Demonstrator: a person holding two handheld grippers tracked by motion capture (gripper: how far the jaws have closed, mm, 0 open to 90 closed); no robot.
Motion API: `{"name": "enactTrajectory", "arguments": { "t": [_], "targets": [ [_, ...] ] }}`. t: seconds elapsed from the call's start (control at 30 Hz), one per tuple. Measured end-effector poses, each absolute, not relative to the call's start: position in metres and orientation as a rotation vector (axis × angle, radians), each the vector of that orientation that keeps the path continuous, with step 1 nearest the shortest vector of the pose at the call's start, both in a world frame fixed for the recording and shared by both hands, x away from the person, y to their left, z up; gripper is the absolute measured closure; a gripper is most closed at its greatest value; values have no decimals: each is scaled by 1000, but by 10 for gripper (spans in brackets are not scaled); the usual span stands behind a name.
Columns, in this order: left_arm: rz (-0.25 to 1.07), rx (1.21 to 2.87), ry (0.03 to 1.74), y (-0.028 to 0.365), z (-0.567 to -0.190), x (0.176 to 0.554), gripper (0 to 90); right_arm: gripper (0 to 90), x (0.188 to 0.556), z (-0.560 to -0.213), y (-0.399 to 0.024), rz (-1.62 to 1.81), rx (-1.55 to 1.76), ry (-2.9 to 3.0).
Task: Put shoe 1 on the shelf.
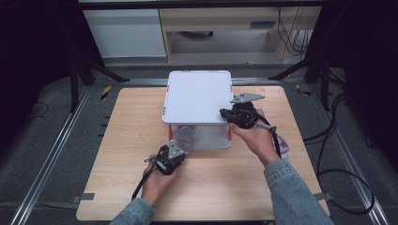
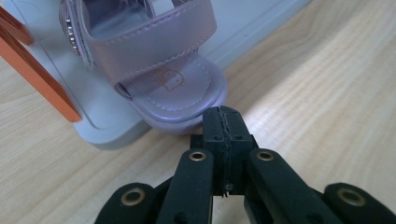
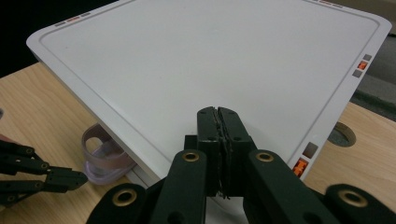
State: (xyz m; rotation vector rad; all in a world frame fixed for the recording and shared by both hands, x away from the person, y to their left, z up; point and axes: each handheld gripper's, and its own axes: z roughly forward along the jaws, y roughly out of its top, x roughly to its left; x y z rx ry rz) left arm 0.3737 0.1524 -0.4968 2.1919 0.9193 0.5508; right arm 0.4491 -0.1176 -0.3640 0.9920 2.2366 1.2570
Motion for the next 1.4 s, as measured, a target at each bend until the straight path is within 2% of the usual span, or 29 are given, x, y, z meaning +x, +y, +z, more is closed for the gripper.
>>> {"name": "enactTrajectory", "arguments": {
  "t": [0.7, 1.4],
  "targets": [
    [552, 2145, 992, 152, -498, 405, 895, 886, 449, -364, -117, 1253, 984, 2239],
    [538, 2126, 1018, 151, -498, 413, 892, 887, 450, -364, -118, 1253, 984, 2241]
  ]
}}
